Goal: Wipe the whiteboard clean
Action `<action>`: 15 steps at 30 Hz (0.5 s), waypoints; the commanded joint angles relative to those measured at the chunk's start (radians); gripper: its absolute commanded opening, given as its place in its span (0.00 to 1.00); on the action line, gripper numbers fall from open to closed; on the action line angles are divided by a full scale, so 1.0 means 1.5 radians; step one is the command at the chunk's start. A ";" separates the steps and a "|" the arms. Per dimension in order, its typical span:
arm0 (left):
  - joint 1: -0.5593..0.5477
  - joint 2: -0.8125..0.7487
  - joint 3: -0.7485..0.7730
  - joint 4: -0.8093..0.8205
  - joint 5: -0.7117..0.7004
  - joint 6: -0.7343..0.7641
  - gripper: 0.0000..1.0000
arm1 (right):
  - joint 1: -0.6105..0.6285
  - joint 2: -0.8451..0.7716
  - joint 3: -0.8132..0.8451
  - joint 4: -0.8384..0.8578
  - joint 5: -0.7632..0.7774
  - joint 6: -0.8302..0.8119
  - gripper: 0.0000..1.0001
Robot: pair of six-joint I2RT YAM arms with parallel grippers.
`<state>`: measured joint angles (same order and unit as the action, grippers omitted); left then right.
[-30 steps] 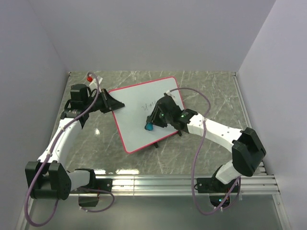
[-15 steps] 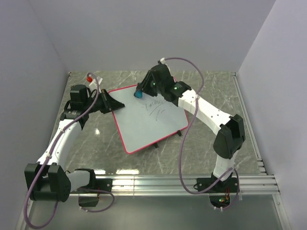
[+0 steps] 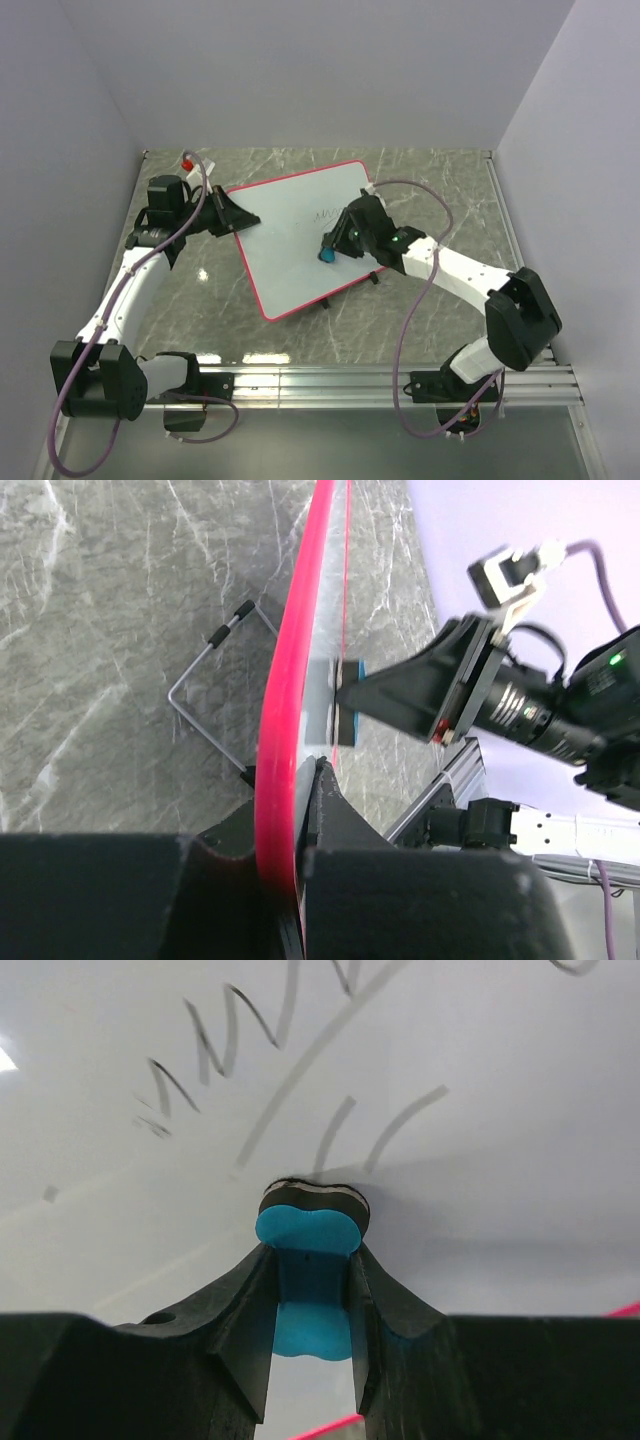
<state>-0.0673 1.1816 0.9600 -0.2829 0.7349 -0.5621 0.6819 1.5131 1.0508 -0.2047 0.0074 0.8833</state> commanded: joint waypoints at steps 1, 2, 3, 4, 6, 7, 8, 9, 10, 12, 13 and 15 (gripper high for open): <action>-0.003 0.015 -0.004 -0.110 -0.156 0.159 0.00 | 0.007 -0.018 -0.053 -0.007 -0.003 -0.025 0.00; -0.002 0.016 -0.003 -0.110 -0.157 0.159 0.00 | 0.006 -0.019 -0.043 -0.014 -0.003 -0.027 0.00; -0.003 0.016 -0.003 -0.110 -0.156 0.159 0.00 | 0.007 -0.015 -0.035 -0.015 -0.003 -0.029 0.00; -0.003 0.016 -0.003 -0.109 -0.156 0.160 0.00 | 0.007 -0.011 -0.024 -0.016 -0.016 -0.029 0.00; -0.003 0.016 -0.004 -0.108 -0.160 0.160 0.00 | 0.007 0.014 0.036 -0.029 -0.017 -0.035 0.00; -0.003 0.017 -0.004 -0.108 -0.160 0.160 0.00 | 0.007 0.024 0.061 -0.035 -0.017 -0.037 0.00; -0.003 0.018 -0.005 -0.108 -0.161 0.160 0.00 | 0.007 0.047 0.118 -0.051 -0.019 -0.043 0.00; -0.002 0.018 -0.006 -0.108 -0.164 0.160 0.00 | 0.007 0.059 0.149 -0.057 -0.023 -0.044 0.00; -0.003 0.020 -0.006 -0.109 -0.164 0.161 0.00 | 0.006 0.071 0.181 -0.065 -0.027 -0.044 0.00; -0.003 0.021 -0.003 -0.111 -0.166 0.162 0.00 | 0.007 0.105 0.273 -0.080 -0.039 -0.042 0.00; -0.003 0.023 -0.001 -0.112 -0.167 0.162 0.00 | 0.007 0.116 0.301 -0.089 -0.048 -0.039 0.00; -0.003 0.026 0.002 -0.114 -0.168 0.163 0.00 | 0.008 0.144 0.368 -0.094 -0.061 -0.028 0.00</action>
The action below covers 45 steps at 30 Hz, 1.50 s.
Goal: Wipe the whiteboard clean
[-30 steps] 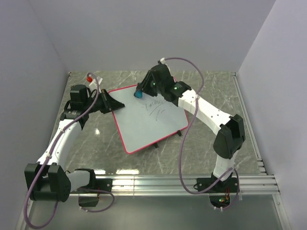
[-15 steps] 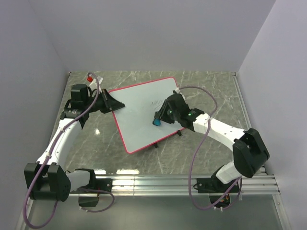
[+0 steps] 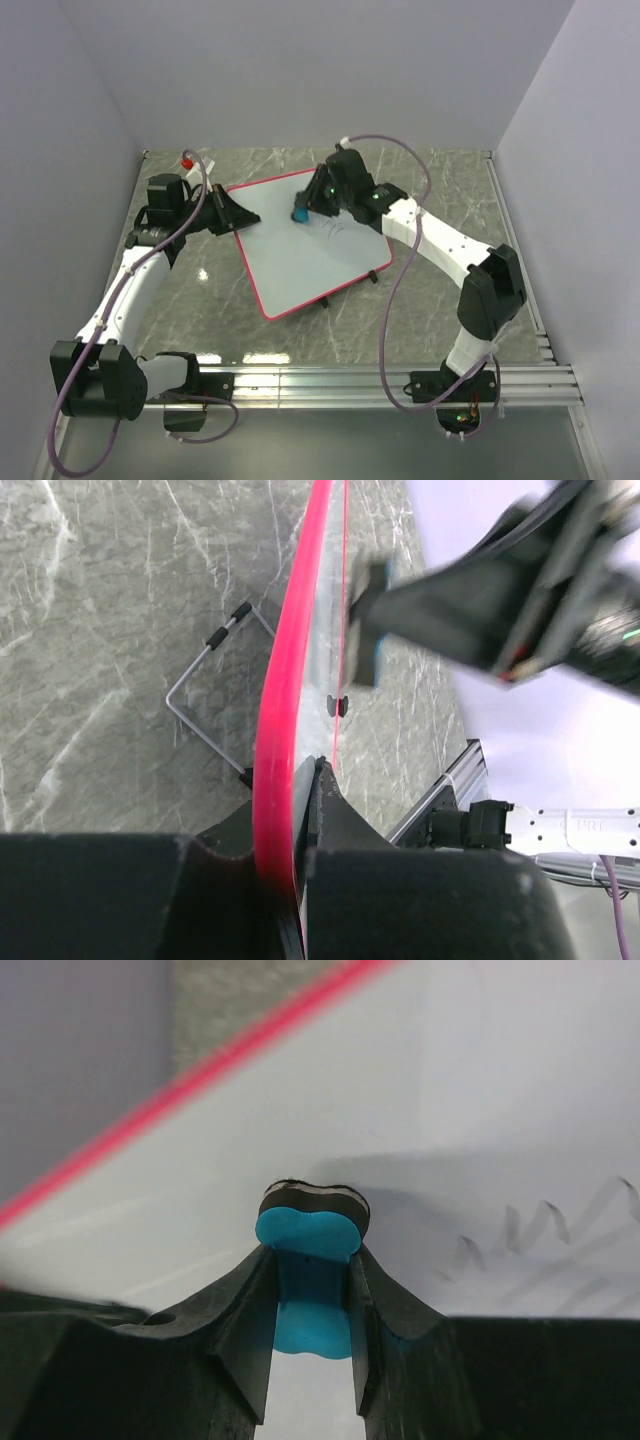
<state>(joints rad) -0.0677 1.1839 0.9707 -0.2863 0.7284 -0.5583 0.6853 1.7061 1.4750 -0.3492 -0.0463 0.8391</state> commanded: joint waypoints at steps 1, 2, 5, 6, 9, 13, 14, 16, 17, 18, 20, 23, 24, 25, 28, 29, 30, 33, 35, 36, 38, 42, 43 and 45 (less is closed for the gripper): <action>-0.003 0.025 -0.002 -0.114 -0.163 0.162 0.00 | 0.006 0.022 0.115 0.000 -0.033 0.004 0.00; -0.003 0.025 -0.001 -0.114 -0.164 0.162 0.00 | 0.007 0.034 0.125 -0.002 -0.037 0.007 0.00; -0.002 0.029 0.005 -0.119 -0.167 0.164 0.00 | 0.006 0.040 0.120 -0.002 -0.041 0.005 0.00; -0.003 0.031 0.010 -0.120 -0.166 0.164 0.00 | 0.006 0.036 0.106 0.001 -0.041 0.005 0.00; -0.002 0.034 0.014 -0.122 -0.169 0.165 0.00 | -0.001 0.014 0.029 0.016 -0.045 0.001 0.00; -0.003 0.036 0.014 -0.119 -0.165 0.162 0.00 | -0.001 -0.024 -0.105 0.024 -0.034 -0.017 0.00; -0.003 0.037 0.015 -0.118 -0.162 0.162 0.00 | -0.002 -0.039 -0.128 0.023 -0.030 -0.023 0.00; -0.003 0.036 0.015 -0.118 -0.162 0.162 0.00 | -0.007 -0.072 -0.198 0.026 -0.022 -0.033 0.00; -0.004 0.037 0.016 -0.120 -0.162 0.164 0.00 | -0.010 -0.085 -0.224 0.029 -0.015 -0.036 0.00; -0.003 0.036 0.019 -0.120 -0.162 0.164 0.00 | -0.013 -0.099 -0.251 0.033 -0.012 -0.039 0.00; -0.003 0.035 0.017 -0.118 -0.160 0.164 0.00 | -0.032 -0.137 -0.322 0.041 -0.008 -0.041 0.00; -0.003 0.038 0.014 -0.111 -0.156 0.164 0.00 | -0.064 -0.168 -0.380 0.038 -0.005 -0.042 0.00; -0.003 0.042 0.015 -0.110 -0.155 0.164 0.00 | -0.070 -0.172 -0.386 0.036 -0.002 -0.042 0.00; -0.003 0.044 0.014 -0.107 -0.153 0.164 0.00 | -0.074 -0.175 -0.389 0.034 0.001 -0.040 0.00; -0.003 0.051 0.015 -0.102 -0.149 0.165 0.00 | -0.084 -0.168 -0.354 0.031 0.003 -0.042 0.00; -0.004 0.051 0.016 -0.102 -0.148 0.166 0.00 | -0.084 -0.154 -0.335 0.027 0.005 -0.046 0.00; -0.004 0.052 0.017 -0.103 -0.148 0.166 0.00 | -0.084 -0.145 -0.315 0.023 0.004 -0.045 0.00; -0.008 0.054 0.015 -0.102 -0.152 0.169 0.00 | -0.085 -0.109 -0.224 0.011 -0.005 -0.039 0.00; -0.012 0.052 0.014 -0.103 -0.155 0.170 0.00 | -0.085 -0.076 -0.146 0.003 -0.023 -0.023 0.00; -0.013 0.051 0.013 -0.102 -0.156 0.170 0.00 | -0.084 -0.063 -0.119 0.001 -0.031 -0.017 0.00; -0.016 0.050 0.011 -0.102 -0.157 0.170 0.00 | -0.082 -0.025 -0.043 0.001 -0.052 0.005 0.00; -0.019 0.051 0.010 -0.102 -0.155 0.170 0.00 | -0.071 0.050 0.108 -0.009 -0.070 0.034 0.00; -0.020 0.053 0.010 -0.103 -0.153 0.170 0.00 | -0.066 0.077 0.131 -0.020 -0.072 0.038 0.00; -0.020 0.052 0.013 -0.106 -0.153 0.171 0.00 | -0.065 0.100 0.174 -0.030 -0.075 0.040 0.00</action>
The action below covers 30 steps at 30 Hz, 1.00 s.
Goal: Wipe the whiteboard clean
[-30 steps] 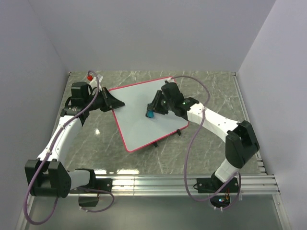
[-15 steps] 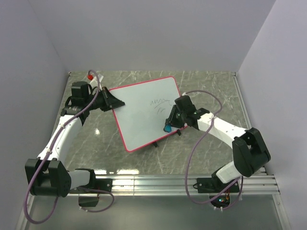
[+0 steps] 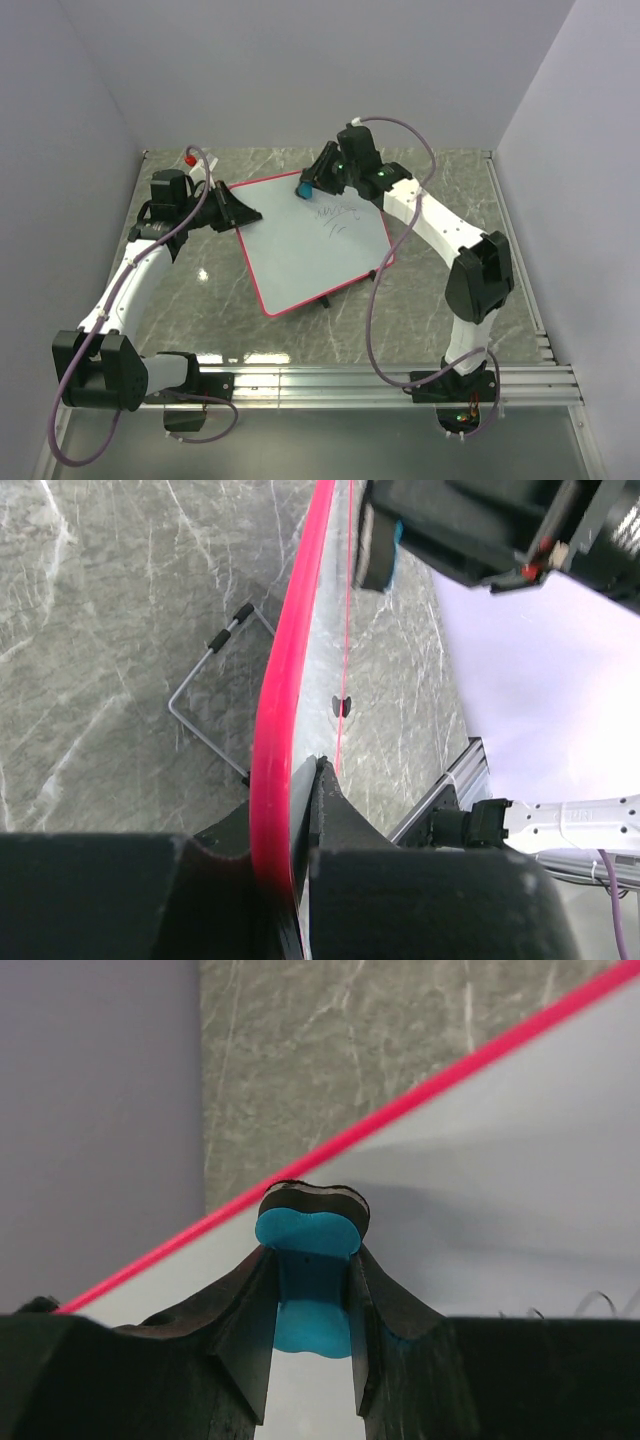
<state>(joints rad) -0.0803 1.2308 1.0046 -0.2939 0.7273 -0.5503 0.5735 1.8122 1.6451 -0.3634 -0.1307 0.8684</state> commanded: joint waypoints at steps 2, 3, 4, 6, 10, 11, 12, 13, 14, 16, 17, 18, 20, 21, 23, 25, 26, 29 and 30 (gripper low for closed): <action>-0.014 0.018 -0.010 -0.102 -0.154 0.165 0.00 | 0.009 0.044 0.066 -0.025 -0.018 0.022 0.00; -0.014 0.018 -0.010 -0.102 -0.156 0.164 0.00 | 0.009 0.043 0.049 -0.026 -0.016 0.019 0.00; -0.016 0.017 -0.010 -0.103 -0.157 0.164 0.00 | 0.007 0.033 0.031 -0.021 -0.011 0.018 0.00; -0.015 0.013 -0.015 -0.100 -0.159 0.164 0.00 | 0.008 0.016 -0.038 -0.012 -0.005 0.014 0.00; -0.018 0.009 -0.018 -0.098 -0.165 0.157 0.00 | 0.002 -0.067 -0.195 0.014 0.015 -0.007 0.00; -0.018 0.009 -0.018 -0.099 -0.167 0.158 0.00 | -0.001 -0.084 -0.231 0.018 0.026 -0.010 0.00; -0.019 0.010 -0.018 -0.099 -0.167 0.158 0.00 | -0.004 -0.118 -0.300 0.029 0.031 -0.017 0.00; -0.020 0.009 -0.018 -0.098 -0.167 0.158 0.00 | -0.006 -0.134 -0.334 0.034 0.038 -0.021 0.00; -0.021 0.008 -0.017 -0.098 -0.169 0.158 0.00 | -0.011 -0.150 -0.391 0.039 0.050 -0.023 0.00; -0.023 0.006 -0.019 -0.096 -0.170 0.159 0.00 | -0.016 -0.181 -0.435 0.049 0.056 -0.025 0.00; -0.023 0.006 -0.020 -0.092 -0.171 0.159 0.00 | -0.017 -0.188 -0.450 0.053 0.057 -0.024 0.00; -0.024 0.004 -0.022 -0.090 -0.170 0.158 0.00 | -0.021 -0.193 -0.466 0.054 0.057 -0.021 0.00; -0.026 0.001 -0.028 -0.084 -0.172 0.157 0.00 | -0.023 -0.192 -0.455 0.052 0.058 -0.021 0.00; -0.026 0.002 -0.030 -0.083 -0.171 0.157 0.00 | -0.022 -0.186 -0.444 0.049 0.059 -0.022 0.00; -0.029 0.001 -0.030 -0.085 -0.172 0.157 0.00 | -0.022 -0.175 -0.398 0.044 0.059 -0.021 0.00; -0.034 -0.001 -0.031 -0.084 -0.176 0.157 0.00 | -0.022 -0.152 -0.352 0.032 0.061 -0.018 0.00; -0.036 -0.001 -0.031 -0.085 -0.178 0.158 0.00 | -0.023 -0.141 -0.297 0.024 0.061 -0.018 0.00; -0.044 -0.002 -0.032 -0.085 -0.182 0.158 0.00 | -0.022 -0.084 -0.159 -0.004 0.054 -0.014 0.00; -0.049 -0.002 -0.033 -0.085 -0.186 0.158 0.00 | -0.022 -0.051 -0.122 -0.020 0.049 -0.011 0.00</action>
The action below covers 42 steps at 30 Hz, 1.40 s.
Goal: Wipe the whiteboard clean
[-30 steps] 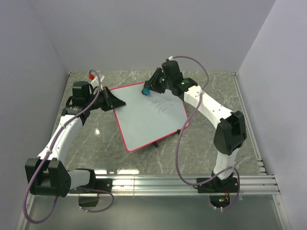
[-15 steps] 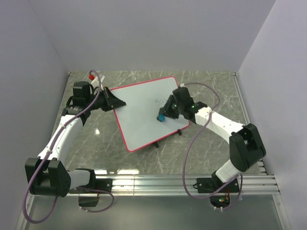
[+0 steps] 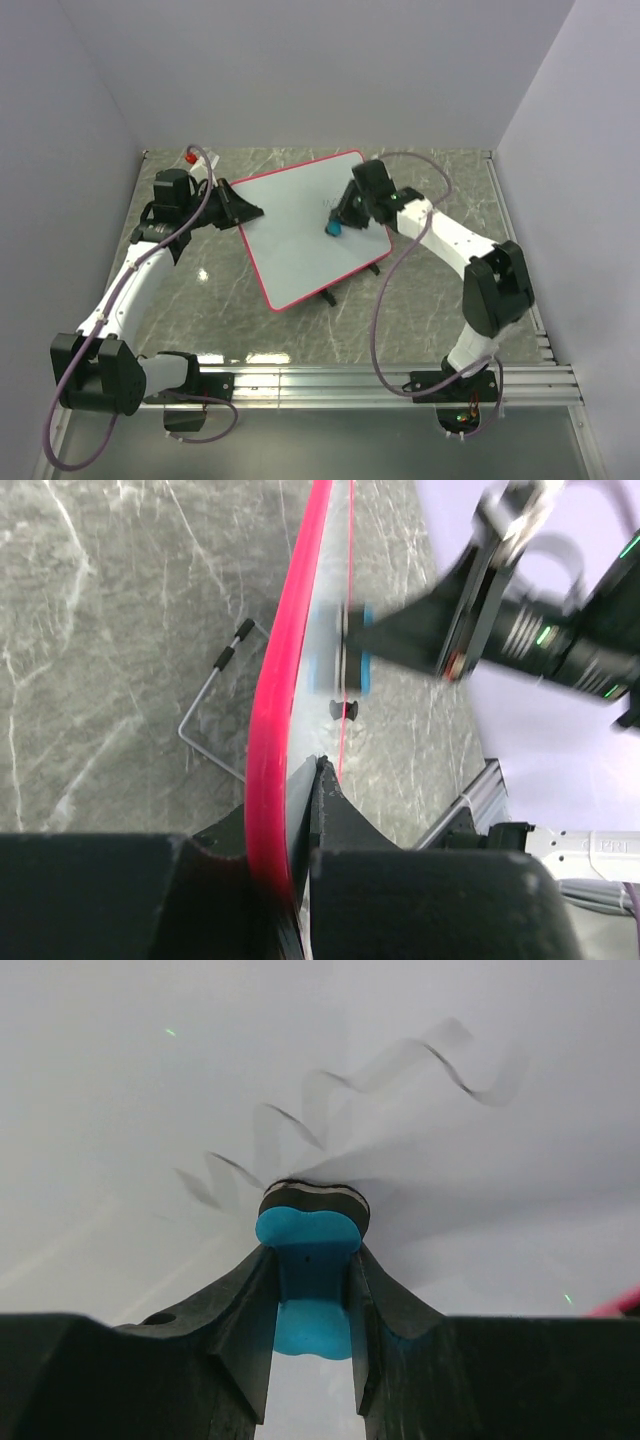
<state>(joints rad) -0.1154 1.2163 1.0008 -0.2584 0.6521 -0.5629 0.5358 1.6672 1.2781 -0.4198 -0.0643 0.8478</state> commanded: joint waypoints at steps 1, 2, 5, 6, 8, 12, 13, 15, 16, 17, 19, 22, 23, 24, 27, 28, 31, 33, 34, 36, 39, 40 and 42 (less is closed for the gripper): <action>-0.026 0.005 -0.029 -0.110 -0.137 0.168 0.00 | 0.003 0.063 0.160 0.008 0.000 0.002 0.00; -0.028 0.004 -0.030 -0.111 -0.138 0.168 0.00 | 0.002 0.081 0.229 -0.001 -0.003 0.004 0.00; -0.035 -0.003 -0.031 -0.112 -0.144 0.169 0.00 | 0.002 0.140 0.341 -0.033 -0.008 0.006 0.00; -0.037 -0.004 -0.032 -0.112 -0.146 0.169 0.00 | 0.003 0.163 0.360 -0.045 -0.007 0.006 0.00; -0.040 -0.010 -0.034 -0.113 -0.151 0.170 0.00 | 0.002 0.180 0.383 -0.058 -0.004 0.002 0.00; -0.041 -0.020 -0.038 -0.113 -0.159 0.169 0.00 | -0.001 0.148 0.295 -0.033 0.005 -0.001 0.00; -0.041 -0.024 -0.039 -0.113 -0.159 0.169 0.00 | -0.003 0.132 0.261 -0.023 0.007 -0.002 0.00; -0.042 -0.027 -0.041 -0.113 -0.161 0.168 0.00 | -0.008 0.083 0.152 0.010 0.014 -0.002 0.00; -0.042 -0.027 -0.041 -0.112 -0.160 0.168 0.00 | -0.009 0.065 0.115 0.020 0.017 -0.001 0.00; -0.042 -0.027 -0.042 -0.111 -0.160 0.169 0.00 | -0.012 0.032 0.044 0.030 0.020 -0.002 0.00; -0.042 -0.022 -0.041 -0.111 -0.159 0.169 0.00 | -0.016 -0.001 -0.024 0.056 0.027 -0.003 0.00; -0.042 -0.017 -0.038 -0.112 -0.156 0.170 0.00 | -0.019 -0.045 -0.145 0.084 0.025 -0.001 0.00; -0.042 -0.015 -0.036 -0.111 -0.156 0.170 0.00 | -0.019 -0.053 -0.156 0.090 0.024 0.003 0.00; -0.043 -0.014 -0.037 -0.109 -0.155 0.169 0.00 | -0.019 -0.053 -0.163 0.093 0.024 0.003 0.00; -0.043 -0.011 -0.036 -0.110 -0.153 0.170 0.00 | -0.019 -0.043 -0.142 0.084 0.026 0.004 0.00; -0.043 -0.012 -0.035 -0.110 -0.153 0.170 0.00 | -0.020 -0.039 -0.112 0.079 0.028 0.003 0.00; -0.046 -0.016 -0.039 -0.108 -0.156 0.170 0.00 | -0.023 -0.005 -0.013 0.055 0.023 0.002 0.00; -0.049 -0.021 -0.043 -0.105 -0.159 0.169 0.00 | -0.024 0.036 0.054 0.027 0.018 0.001 0.00; -0.050 -0.022 -0.044 -0.106 -0.159 0.169 0.00 | -0.026 0.052 0.129 0.016 0.016 0.001 0.00; -0.054 -0.028 -0.044 -0.106 -0.162 0.168 0.00 | -0.026 0.100 0.207 -0.018 0.010 -0.001 0.00; -0.057 -0.029 -0.044 -0.108 -0.166 0.169 0.00 | -0.026 0.164 0.370 -0.056 0.003 -0.001 0.00; -0.059 -0.030 -0.044 -0.108 -0.168 0.169 0.00 | -0.027 0.189 0.393 -0.074 0.001 0.002 0.00; -0.060 -0.032 -0.044 -0.109 -0.170 0.170 0.00 | -0.026 0.206 0.418 -0.080 -0.002 0.005 0.00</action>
<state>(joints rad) -0.1806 1.1500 0.9764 -0.2295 0.5568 -0.5610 0.4911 1.9316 1.8328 -0.4957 -0.0547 0.8440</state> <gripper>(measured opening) 0.120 0.368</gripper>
